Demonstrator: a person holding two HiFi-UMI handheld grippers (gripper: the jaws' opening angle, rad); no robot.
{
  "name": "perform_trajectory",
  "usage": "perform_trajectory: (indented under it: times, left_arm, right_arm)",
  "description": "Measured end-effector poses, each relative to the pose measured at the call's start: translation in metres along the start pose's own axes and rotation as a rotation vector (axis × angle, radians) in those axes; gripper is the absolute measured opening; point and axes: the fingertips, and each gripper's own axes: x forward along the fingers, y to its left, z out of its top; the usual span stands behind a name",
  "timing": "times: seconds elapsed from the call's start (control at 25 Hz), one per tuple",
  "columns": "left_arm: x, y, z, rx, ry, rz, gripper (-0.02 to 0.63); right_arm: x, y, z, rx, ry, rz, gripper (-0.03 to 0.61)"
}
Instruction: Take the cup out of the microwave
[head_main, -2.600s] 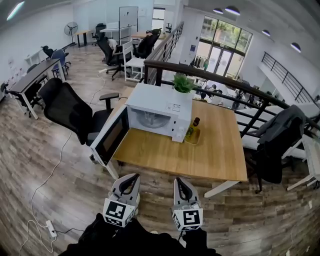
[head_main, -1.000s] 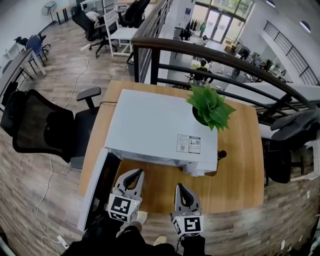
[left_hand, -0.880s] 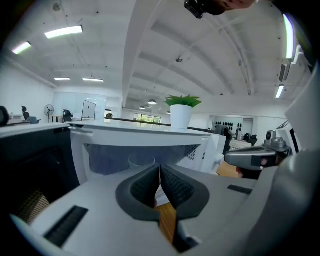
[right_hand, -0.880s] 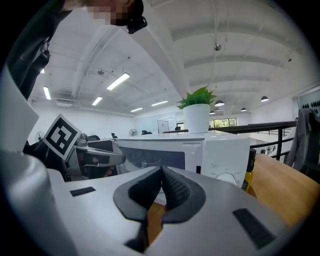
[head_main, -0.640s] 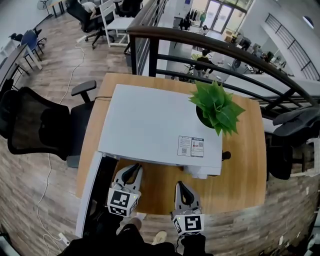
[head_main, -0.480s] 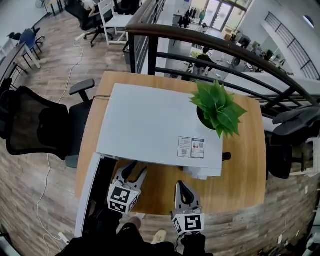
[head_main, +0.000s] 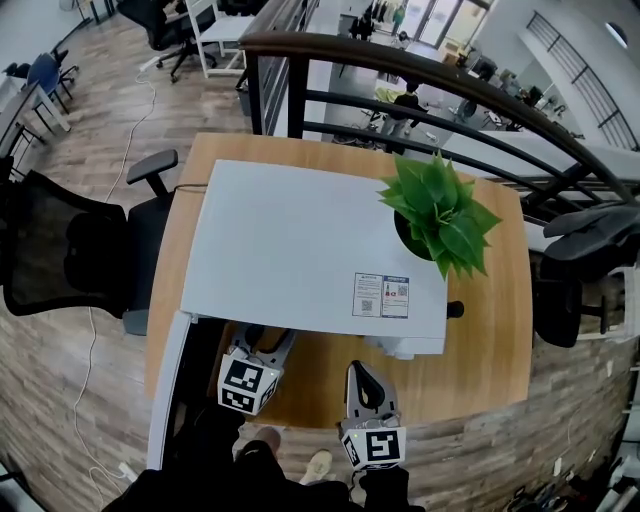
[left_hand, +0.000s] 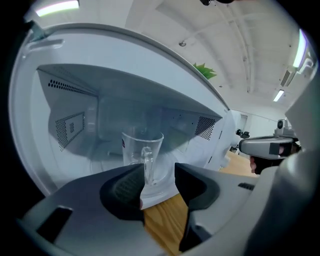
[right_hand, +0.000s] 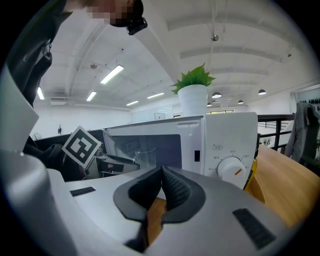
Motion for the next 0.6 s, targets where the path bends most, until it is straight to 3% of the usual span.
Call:
perform_trajectory:
  times: [0.6]
  left_arm:
    - [0.028, -0.013, -0.001, 0.048, 0.023, -0.070, 0.150]
  right_arm:
    - [-0.011, -0.011, -0.015, 0.034, 0.024, -0.064, 0.015]
